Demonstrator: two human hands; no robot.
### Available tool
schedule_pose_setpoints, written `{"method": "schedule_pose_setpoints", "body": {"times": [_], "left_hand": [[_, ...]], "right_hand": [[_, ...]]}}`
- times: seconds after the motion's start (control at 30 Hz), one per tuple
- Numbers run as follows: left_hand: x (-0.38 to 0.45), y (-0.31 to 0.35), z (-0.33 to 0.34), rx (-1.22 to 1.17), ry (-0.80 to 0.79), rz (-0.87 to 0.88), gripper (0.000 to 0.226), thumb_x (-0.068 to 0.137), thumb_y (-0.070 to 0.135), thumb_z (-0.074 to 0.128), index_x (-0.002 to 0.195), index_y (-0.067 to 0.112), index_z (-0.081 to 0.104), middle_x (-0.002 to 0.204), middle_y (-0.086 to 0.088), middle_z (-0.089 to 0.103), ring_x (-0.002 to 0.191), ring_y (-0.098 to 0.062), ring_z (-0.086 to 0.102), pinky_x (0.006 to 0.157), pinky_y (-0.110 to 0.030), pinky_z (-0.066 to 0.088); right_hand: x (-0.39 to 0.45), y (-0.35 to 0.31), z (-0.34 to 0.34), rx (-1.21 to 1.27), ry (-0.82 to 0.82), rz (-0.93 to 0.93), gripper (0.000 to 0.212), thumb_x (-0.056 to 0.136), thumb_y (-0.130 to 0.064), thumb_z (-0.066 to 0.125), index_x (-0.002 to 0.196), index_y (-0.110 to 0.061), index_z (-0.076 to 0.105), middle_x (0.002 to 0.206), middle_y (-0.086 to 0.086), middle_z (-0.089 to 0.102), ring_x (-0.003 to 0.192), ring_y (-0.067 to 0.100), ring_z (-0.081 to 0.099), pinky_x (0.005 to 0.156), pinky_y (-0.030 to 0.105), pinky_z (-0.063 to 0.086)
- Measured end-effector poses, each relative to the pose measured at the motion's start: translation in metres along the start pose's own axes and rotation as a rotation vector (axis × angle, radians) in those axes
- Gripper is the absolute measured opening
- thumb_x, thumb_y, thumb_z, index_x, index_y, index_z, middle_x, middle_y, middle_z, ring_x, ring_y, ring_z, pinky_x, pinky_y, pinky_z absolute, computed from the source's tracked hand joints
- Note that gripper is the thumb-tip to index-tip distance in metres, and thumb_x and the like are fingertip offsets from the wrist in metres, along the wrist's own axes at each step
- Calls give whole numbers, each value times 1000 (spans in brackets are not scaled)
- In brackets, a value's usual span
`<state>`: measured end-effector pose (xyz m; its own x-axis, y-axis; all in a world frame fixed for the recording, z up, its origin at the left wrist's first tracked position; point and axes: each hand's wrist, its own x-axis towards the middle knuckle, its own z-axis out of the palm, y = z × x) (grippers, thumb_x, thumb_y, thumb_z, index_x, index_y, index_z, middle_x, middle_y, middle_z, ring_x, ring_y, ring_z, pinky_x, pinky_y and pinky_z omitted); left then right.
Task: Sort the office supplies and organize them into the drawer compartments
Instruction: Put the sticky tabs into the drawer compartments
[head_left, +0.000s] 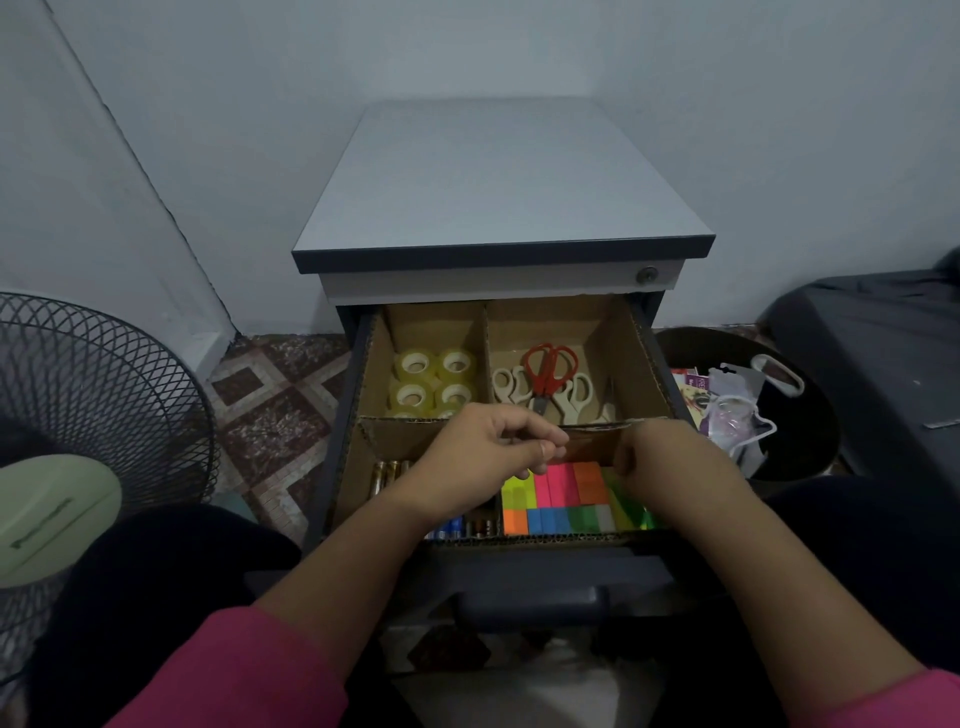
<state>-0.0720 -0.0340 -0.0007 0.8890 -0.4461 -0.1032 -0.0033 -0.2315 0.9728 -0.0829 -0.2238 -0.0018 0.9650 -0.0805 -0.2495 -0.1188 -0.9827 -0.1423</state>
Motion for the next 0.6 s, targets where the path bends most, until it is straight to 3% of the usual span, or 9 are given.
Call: {"method": "schedule_pose_setpoints", "body": {"times": [0.07,0.2,0.37,0.6], "left_hand": [[0,0,0,0,-1,1,16,90,2,61,97,12,70,87,5,73,74,-1,65,68,-16,51],[-1,-1,0,-3,7,4,16,90,2,61,96,14,71,93,0,73,75,-2,64,67,-15,50],[-1,0,0,4,4,5,17,90,3,61,96,16,70,92,1,73,74,-1,64,68,-16,50],[-2,1,0,5,0,-2,16,90,3,60,97,14,70,89,5,72,74,-1,64,69,-16,51]], "right_hand": [[-2,0,4,-66,76,30,16,87,-8,53,92,-17,65,89,2,59,85,22,63,68,29,50],[-2,-9,10,-69,20,30,14,89,-6,51,93,-12,62,76,-1,50,85,23,63,71,32,51],[-2,-12,9,-61,-15,45,17,91,-5,48,99,-11,61,87,3,57,92,24,63,72,32,49],[-1,-6,2,-8,-3,41,14,89,-13,49,80,-15,59,74,-1,53,76,19,59,68,30,50]]}}
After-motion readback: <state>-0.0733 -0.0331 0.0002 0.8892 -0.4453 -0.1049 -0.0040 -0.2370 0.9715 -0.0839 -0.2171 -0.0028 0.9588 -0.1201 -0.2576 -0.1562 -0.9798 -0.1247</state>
